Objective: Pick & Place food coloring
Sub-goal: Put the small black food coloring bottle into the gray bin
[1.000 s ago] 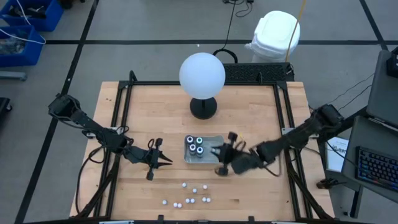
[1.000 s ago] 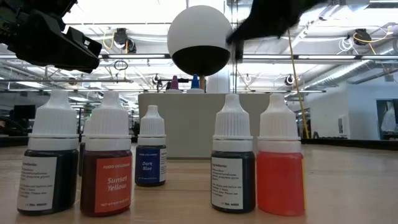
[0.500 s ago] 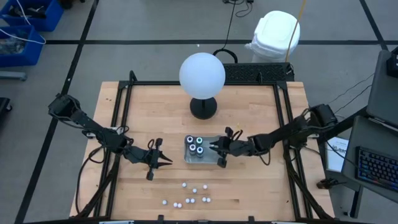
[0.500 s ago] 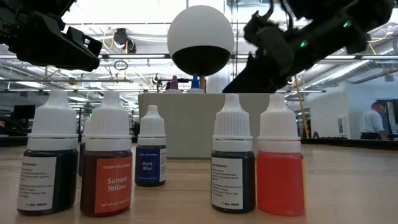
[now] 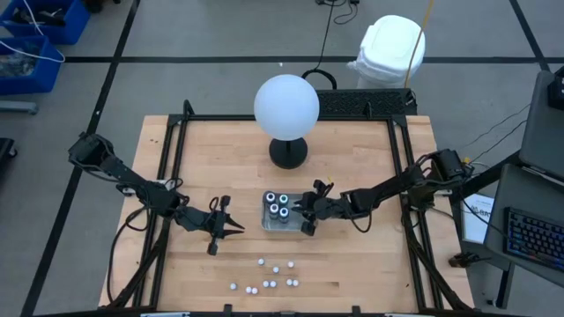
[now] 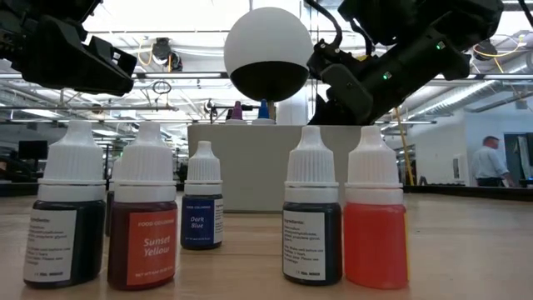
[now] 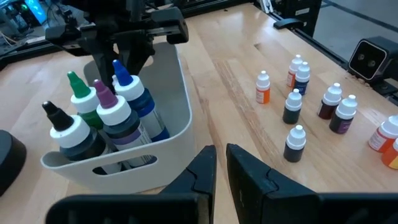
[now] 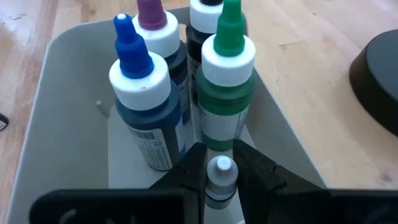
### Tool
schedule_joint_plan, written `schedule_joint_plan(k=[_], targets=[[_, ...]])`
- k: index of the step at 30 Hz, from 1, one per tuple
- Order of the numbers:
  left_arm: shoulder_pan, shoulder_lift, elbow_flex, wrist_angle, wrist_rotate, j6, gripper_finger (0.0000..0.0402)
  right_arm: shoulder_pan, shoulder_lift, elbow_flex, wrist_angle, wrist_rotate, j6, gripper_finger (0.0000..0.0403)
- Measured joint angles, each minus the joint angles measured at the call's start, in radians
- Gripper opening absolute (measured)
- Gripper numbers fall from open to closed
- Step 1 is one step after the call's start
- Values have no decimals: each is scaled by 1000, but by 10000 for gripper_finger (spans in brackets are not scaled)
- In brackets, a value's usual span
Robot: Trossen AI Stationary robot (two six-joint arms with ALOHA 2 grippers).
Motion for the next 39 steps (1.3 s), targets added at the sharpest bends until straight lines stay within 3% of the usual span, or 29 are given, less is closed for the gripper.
schedule_joint_plan(k=[13,21,30,39], targets=[[0,0,0,0,0,-2,47,-1,1,0,-4,-1,-1,51],[0,0,0,0,1,-11,47,-1,-25,-2,-42,-8,0,110],[0,0,0,25,2,-14,47,10,-180,-3,-94,-4,-76,135],[0,0,0,64,8,18,47,35,-462,-5,-205,-1,-273,124]])
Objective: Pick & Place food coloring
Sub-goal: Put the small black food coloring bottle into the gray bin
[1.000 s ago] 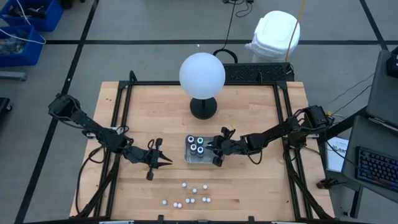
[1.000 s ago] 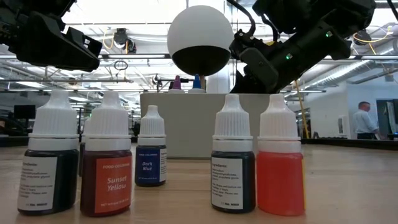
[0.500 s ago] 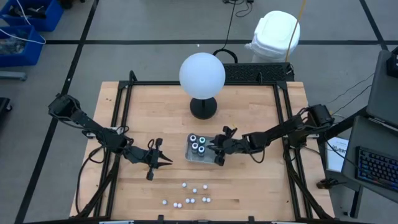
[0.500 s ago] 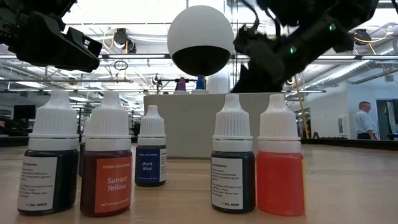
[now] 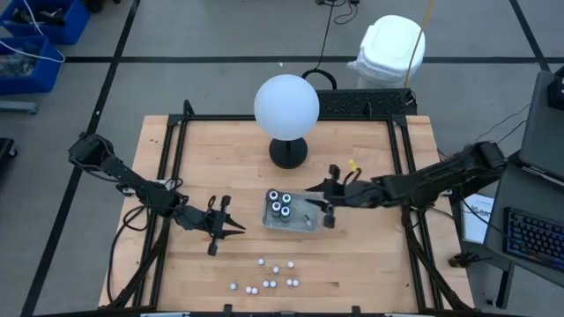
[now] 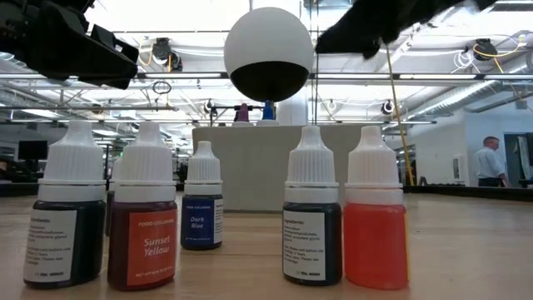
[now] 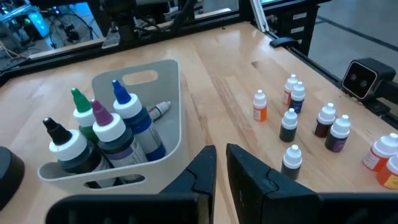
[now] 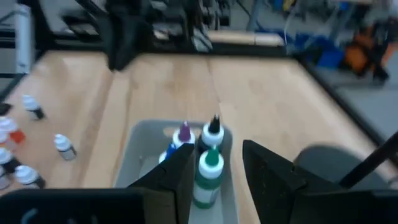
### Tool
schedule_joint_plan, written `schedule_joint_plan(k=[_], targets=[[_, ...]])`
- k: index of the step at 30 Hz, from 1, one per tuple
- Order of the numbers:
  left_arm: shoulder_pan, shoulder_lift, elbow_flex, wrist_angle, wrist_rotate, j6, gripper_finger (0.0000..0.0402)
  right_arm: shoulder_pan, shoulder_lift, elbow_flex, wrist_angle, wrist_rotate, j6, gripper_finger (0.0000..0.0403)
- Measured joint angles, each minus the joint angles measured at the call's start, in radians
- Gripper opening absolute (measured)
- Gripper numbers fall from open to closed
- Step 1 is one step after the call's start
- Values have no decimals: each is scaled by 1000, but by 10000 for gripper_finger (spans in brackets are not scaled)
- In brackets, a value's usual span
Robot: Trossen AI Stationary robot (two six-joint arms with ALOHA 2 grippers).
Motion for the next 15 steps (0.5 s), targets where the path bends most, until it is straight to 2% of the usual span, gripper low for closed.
schedule_joint_plan(k=[4,7,10,12,15], targets=[[0,0,0,-10,0,-16,47,53,-107,-69,16,0,-72,96],[-4,0,0,-10,1,-56,47,97,-180,-155,72,-1,-102,51],[-33,0,23,-23,14,-60,45,130,-236,-291,204,-19,-148,9],[-57,0,77,-93,42,-110,36,133,-270,-388,343,-91,-169,9],[-107,11,186,-340,4,-223,11,120,-300,-521,571,-157,-184,9]])
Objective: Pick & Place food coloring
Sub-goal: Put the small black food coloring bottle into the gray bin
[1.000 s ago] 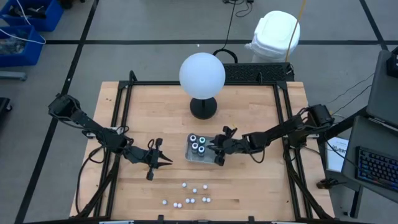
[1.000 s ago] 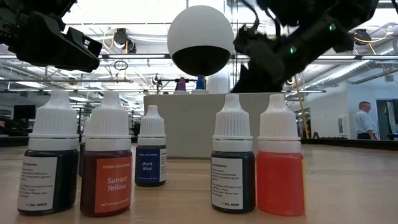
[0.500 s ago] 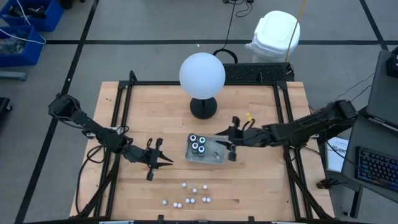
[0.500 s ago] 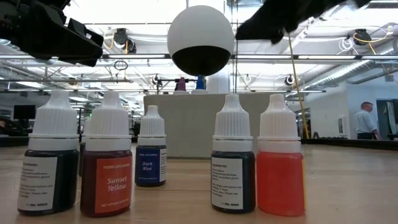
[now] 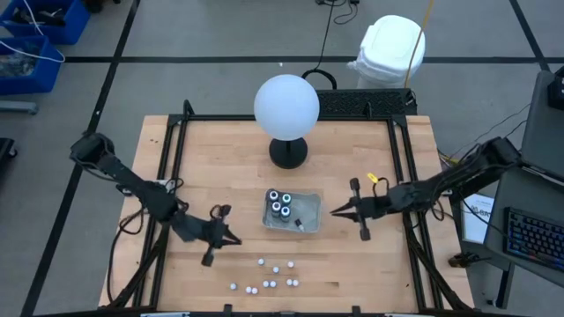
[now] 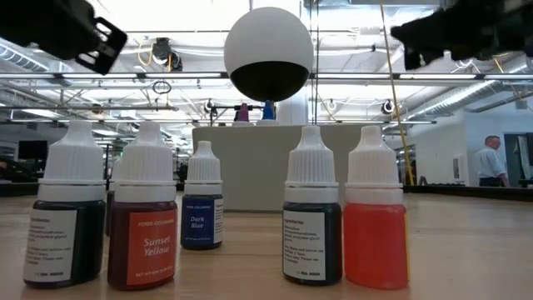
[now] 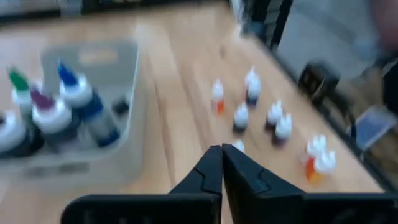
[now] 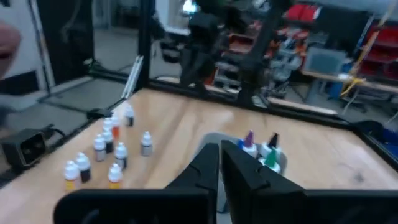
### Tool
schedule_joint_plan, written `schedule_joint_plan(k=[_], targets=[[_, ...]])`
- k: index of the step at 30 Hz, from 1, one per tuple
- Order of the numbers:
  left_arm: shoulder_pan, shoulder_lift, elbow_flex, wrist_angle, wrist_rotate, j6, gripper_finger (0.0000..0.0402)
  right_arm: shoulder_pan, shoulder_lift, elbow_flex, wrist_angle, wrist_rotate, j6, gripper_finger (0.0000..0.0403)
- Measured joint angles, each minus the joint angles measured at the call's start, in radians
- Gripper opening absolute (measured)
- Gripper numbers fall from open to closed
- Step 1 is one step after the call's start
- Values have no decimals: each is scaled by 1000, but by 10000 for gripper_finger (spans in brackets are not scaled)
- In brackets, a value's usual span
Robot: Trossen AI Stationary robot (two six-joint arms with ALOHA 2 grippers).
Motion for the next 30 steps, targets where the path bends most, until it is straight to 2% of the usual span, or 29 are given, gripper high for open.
schedule_joint_plan(k=[4,7,13,19,23,27,30], targets=[[-62,69,187,-351,-55,-146,9,-48,-64,-96,95,2,27,2],[-65,159,345,-536,-61,-252,10,-82,-101,-136,92,2,75,2],[-27,409,673,-851,17,-254,8,-111,-126,-168,77,0,89,1],[68,649,982,-1002,195,-220,72,-116,-127,-168,40,0,118,1],[112,789,1142,-1129,306,-177,118,-115,-135,-168,-6,-1,116,1],[139,882,1216,-1173,420,-159,153,-115,-140,-168,-30,-1,124,1],[145,926,1222,-1181,440,-136,167,-115,-140,-168,-30,-1,135,1]])
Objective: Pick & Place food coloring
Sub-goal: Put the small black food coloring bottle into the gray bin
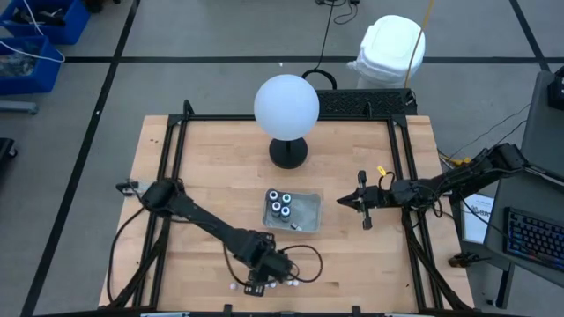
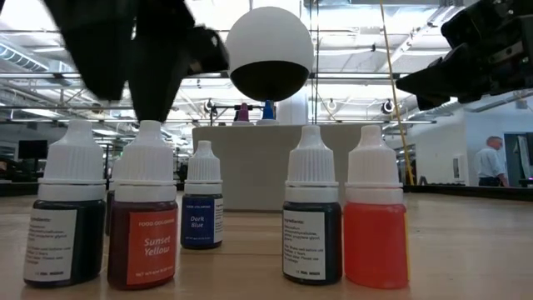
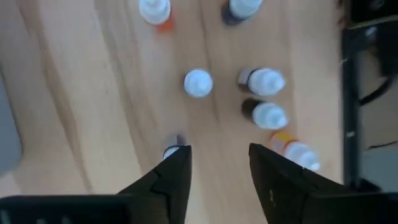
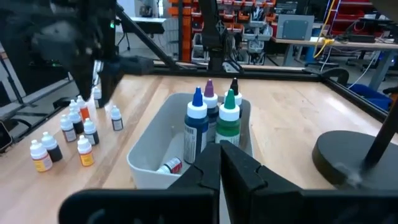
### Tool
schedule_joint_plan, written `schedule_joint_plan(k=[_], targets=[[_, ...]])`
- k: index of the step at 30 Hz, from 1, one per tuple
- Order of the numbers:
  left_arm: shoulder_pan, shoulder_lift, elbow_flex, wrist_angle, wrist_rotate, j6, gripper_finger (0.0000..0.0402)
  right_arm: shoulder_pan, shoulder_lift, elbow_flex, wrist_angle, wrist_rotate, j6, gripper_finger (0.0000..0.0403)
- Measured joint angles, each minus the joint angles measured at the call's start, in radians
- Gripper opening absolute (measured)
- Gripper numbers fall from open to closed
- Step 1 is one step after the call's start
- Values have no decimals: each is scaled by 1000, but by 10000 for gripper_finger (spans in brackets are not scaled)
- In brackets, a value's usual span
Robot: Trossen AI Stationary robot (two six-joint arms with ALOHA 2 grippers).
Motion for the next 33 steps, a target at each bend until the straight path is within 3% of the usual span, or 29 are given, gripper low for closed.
schedule_joint_plan(k=[19,28,33], targets=[[0,21,-44,-8,-123,77,173,0,-51,0,19,1,-52,0],[-7,-15,-44,-177,19,-53,173,0,-51,0,18,1,-53,0],[-52,-65,-44,-185,24,-197,173,0,-51,0,18,2,-51,0]])
